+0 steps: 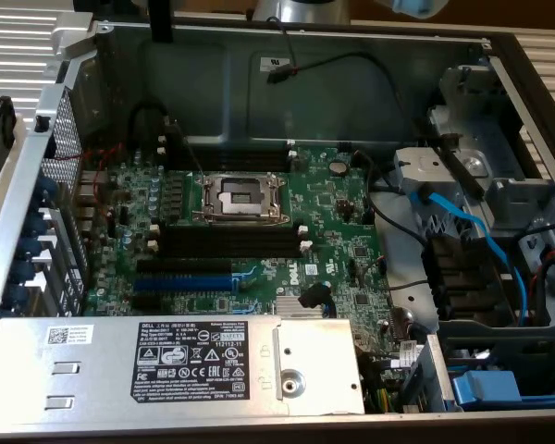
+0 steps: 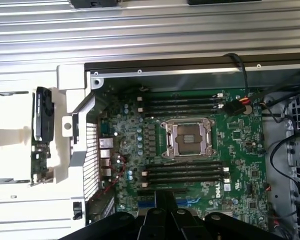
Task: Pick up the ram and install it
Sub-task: 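Reach for the ram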
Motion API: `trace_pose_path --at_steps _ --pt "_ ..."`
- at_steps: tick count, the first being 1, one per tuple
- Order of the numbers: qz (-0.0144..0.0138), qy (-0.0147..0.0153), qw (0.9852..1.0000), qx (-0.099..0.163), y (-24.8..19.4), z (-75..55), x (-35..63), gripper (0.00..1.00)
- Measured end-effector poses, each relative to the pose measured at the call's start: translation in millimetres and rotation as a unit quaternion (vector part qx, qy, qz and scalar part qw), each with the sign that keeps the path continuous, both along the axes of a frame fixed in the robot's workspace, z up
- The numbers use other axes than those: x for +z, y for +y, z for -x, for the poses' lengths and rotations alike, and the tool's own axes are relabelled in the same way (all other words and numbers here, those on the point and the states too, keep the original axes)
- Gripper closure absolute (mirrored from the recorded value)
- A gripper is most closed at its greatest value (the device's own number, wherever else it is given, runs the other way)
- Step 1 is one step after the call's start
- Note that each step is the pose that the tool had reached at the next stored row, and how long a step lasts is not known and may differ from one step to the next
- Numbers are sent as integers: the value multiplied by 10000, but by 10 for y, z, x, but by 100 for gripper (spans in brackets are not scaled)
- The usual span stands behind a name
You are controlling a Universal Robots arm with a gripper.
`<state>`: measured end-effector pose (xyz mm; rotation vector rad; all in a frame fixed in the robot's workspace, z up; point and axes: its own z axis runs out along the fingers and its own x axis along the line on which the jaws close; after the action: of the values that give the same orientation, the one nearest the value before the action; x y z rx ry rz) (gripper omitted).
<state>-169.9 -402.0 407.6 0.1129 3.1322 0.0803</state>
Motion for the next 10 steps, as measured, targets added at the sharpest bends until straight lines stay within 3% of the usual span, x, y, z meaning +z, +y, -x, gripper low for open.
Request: trace_pose_path --at_steps 4,6,10 --pt "0 24 10000 1 -7 72 0 90" --pt "0 50 10000 0 -25 216 0 90" --pt "0 174 9998 1 -30 520 0 90"
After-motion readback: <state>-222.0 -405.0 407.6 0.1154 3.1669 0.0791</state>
